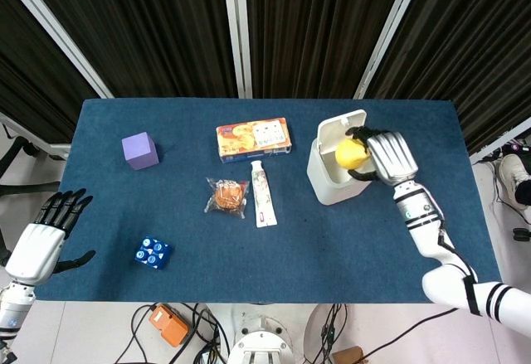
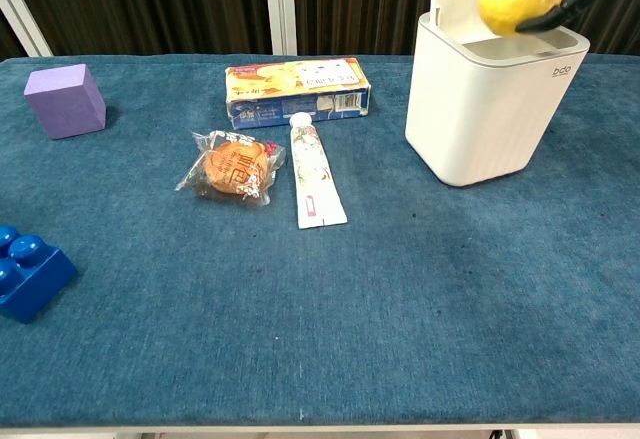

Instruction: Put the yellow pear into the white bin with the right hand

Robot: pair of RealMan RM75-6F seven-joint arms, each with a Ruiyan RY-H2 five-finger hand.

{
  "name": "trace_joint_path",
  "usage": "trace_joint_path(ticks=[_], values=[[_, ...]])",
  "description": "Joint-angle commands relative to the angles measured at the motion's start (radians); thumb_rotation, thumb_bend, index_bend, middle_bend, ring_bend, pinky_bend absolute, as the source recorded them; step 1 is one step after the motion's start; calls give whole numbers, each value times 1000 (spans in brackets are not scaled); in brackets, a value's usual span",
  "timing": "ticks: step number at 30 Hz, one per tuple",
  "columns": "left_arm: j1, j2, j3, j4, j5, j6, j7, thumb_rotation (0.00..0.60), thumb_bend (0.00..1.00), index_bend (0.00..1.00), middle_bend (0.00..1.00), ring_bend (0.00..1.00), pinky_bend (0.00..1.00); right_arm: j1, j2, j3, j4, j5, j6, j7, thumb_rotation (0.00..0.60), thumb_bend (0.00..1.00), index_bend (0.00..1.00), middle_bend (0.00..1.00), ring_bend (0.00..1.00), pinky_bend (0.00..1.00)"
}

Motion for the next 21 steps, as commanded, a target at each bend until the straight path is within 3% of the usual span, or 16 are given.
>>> trace_joint_path(ticks=[1,5,10,13,17,21], values=[[0,1,0,1,0,-1,-2,600,103,0,0,0,1,1,47,-39,-29,19,-64,11,600,338,0,142,173,375],[-3,1,0,0,-1,-10,-1,600,103,0,0,0,1,-23,96,-67,-89,13,-42,-13,600,300,0,2,9,325],[-1,1,0,-4,-1,-7,7,600,103,0,0,0,1,-100,152,-106,-156,-67,72,27,600,269,0,0,0,298],[3,-1,2,-5,3,-1,13,600,103,0,0,0,1,-210,188,-179,-194,-177,229,14,600,270,0,0,0,241],[8,-3,1,-5,8,10,21,600,103,0,0,0,1,-408,166,-321,-195,-298,475,-141,600,269,0,0,0,81],[10,-6,4,-6,11,11,28,600,103,0,0,0,1,-521,108,-408,-130,-355,576,-125,600,269,0,0,0,11]])
